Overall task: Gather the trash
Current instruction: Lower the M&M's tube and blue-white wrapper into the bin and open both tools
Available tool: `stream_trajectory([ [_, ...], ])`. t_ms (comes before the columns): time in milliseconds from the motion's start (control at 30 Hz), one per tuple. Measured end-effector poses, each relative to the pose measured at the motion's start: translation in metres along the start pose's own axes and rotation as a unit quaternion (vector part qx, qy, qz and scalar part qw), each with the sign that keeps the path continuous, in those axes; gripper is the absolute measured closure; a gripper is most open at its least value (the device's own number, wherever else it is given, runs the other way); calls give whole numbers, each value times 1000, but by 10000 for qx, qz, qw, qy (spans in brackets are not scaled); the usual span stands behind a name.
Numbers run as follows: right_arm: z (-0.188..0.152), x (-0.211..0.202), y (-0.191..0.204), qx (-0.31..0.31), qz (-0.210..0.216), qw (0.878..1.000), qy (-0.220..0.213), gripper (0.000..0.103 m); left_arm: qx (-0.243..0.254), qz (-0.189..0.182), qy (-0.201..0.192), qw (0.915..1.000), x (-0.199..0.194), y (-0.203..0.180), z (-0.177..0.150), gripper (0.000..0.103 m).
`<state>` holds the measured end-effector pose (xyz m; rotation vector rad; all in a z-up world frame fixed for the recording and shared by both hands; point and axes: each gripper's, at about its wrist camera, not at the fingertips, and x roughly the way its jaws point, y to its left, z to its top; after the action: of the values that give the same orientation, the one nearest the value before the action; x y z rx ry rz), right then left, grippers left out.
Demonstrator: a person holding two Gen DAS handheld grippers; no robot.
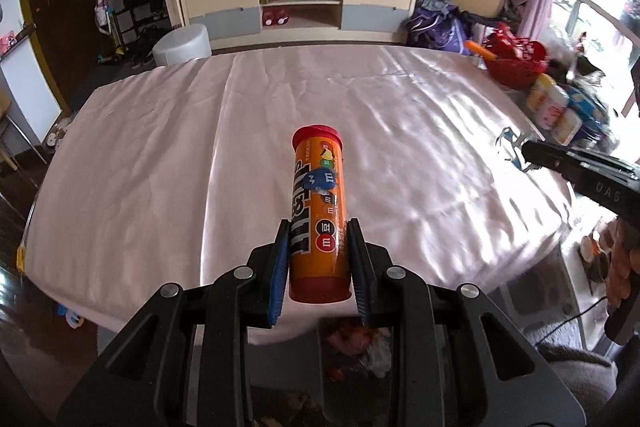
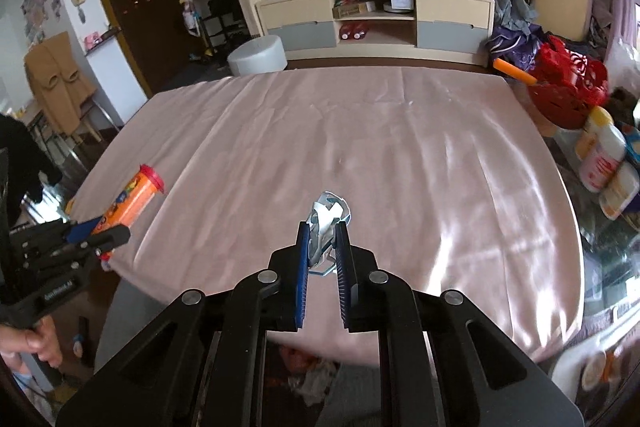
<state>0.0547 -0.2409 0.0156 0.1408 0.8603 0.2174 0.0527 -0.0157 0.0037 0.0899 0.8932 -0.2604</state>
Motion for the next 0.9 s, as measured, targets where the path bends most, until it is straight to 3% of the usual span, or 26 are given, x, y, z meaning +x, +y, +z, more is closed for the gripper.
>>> stream_trajectory([
  [233, -70, -31, 19, -259, -34, 9997, -20, 89, 77, -396, -90, 9991, -36, -24, -63, 77],
  [467, -125, -14, 30, 125, 332, 9988, 327, 89, -137, -804, 475, 9955, -15, -42, -131, 77],
  [900, -176, 32, 30, 503, 356, 9937, 938, 89, -212, -796, 1140, 9901, 35, -44, -177, 77],
])
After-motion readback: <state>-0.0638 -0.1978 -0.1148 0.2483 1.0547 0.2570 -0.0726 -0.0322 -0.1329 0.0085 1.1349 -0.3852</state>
